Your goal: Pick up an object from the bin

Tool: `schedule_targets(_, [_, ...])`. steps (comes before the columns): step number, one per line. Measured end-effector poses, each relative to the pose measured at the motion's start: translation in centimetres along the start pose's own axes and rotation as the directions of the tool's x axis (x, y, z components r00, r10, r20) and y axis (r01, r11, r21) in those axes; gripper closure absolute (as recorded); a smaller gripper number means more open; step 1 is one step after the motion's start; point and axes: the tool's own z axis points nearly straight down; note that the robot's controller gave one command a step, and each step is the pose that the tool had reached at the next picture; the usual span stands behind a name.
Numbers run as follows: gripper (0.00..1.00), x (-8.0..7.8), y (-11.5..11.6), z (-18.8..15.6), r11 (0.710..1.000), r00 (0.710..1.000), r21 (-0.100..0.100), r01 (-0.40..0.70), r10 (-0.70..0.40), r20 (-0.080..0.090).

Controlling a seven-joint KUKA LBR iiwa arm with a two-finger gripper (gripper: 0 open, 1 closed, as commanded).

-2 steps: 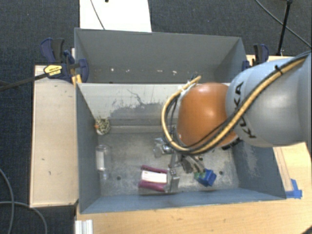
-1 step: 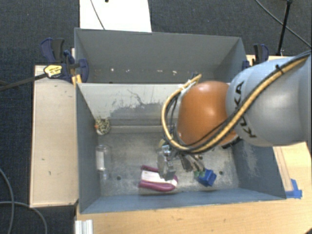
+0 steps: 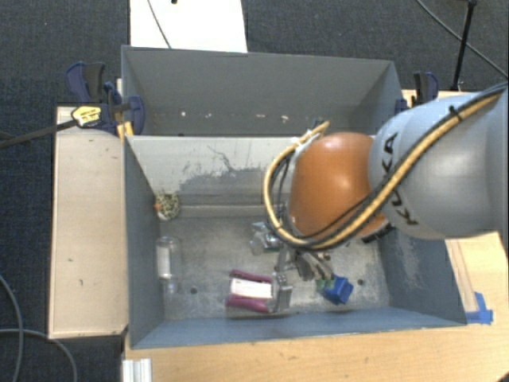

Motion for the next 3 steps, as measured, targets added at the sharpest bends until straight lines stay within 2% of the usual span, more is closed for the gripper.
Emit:
schedule_targets(1, [0.00,-0.5,0.4,8.7,1.000,1.000,-0.001,0.007,-0.007,0.003])
schedule_targets(2, [1.00,-0.4,0.4,8.5,1.000,1.000,0.000,0.005,-0.005,0.001])
schedule_targets(3, [1.00,-2.4,6.8,8.5,0.928,0.928,-0.002,0.372,-0.372,0.003])
